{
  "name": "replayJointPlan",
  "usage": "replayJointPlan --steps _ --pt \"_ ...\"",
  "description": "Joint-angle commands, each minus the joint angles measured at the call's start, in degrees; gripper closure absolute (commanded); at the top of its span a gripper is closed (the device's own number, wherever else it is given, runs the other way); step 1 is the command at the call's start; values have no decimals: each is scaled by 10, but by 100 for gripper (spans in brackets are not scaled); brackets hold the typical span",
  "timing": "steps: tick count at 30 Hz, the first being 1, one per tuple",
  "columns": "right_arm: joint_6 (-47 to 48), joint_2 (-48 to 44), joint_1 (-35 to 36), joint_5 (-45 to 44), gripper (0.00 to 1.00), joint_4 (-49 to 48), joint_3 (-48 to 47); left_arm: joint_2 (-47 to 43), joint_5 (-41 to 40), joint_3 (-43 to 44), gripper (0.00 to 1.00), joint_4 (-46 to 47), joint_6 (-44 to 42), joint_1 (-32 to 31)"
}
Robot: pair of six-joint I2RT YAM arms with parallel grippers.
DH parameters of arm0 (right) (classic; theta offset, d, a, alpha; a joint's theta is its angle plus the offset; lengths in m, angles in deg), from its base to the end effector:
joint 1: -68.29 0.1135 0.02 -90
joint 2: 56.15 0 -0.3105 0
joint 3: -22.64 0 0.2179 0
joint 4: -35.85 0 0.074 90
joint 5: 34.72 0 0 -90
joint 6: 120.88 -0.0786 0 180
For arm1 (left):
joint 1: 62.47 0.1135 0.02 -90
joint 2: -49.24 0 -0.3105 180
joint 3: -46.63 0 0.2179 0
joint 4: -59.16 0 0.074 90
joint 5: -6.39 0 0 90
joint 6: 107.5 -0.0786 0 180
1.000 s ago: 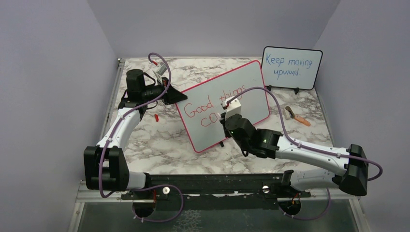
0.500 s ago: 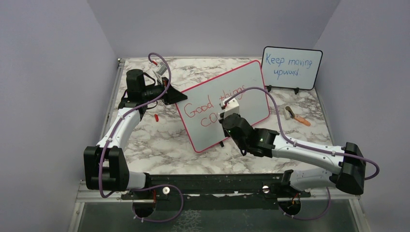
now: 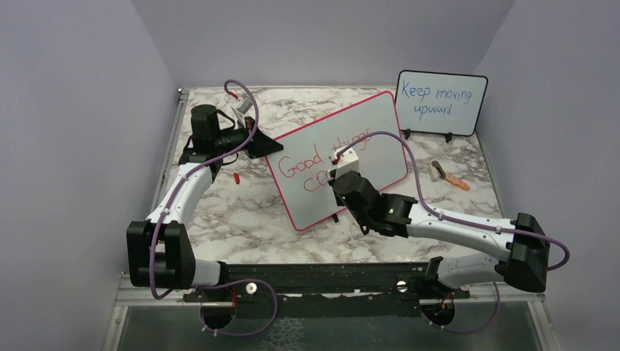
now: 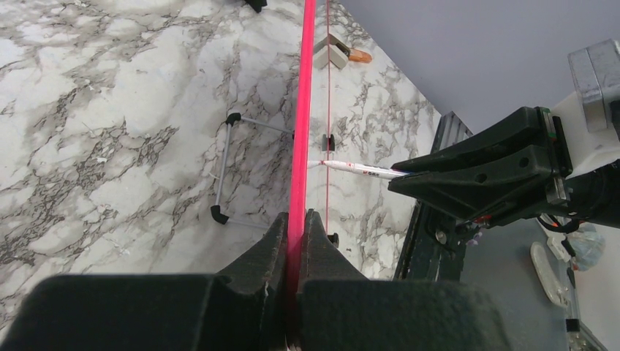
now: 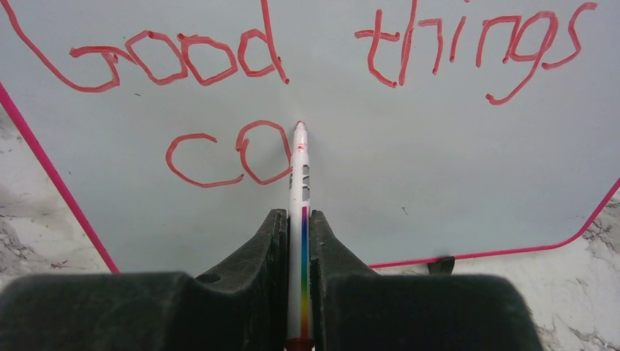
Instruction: Write a sentence on the whiteboard
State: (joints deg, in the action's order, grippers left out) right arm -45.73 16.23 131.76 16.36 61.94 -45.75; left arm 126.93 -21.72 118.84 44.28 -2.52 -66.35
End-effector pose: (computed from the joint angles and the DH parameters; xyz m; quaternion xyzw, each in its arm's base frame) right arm 0.1605 0.2109 0.3265 -0.1847 0.8129 0.0735 0.5474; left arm 0.2695 -0.0878 0.3574 0.2241 0.7292 -0.4967 0.4139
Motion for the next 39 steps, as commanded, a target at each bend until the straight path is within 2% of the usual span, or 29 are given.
replayJointPlan --steps 1,20,28,39 --pt "3 15 -5 0 99 -12 2 19 -60 -12 100 -36 -42 -6" --pt "-59 0 -6 25 99 79 29 19 -59 -11 100 -36 -42 -6" --pt "-59 -12 -6 26 99 74 29 19 -60 -12 100 -36 -42 -6" --pt "-14 -45 -6 9 99 15 21 19 -61 -12 100 -36 -43 -6"
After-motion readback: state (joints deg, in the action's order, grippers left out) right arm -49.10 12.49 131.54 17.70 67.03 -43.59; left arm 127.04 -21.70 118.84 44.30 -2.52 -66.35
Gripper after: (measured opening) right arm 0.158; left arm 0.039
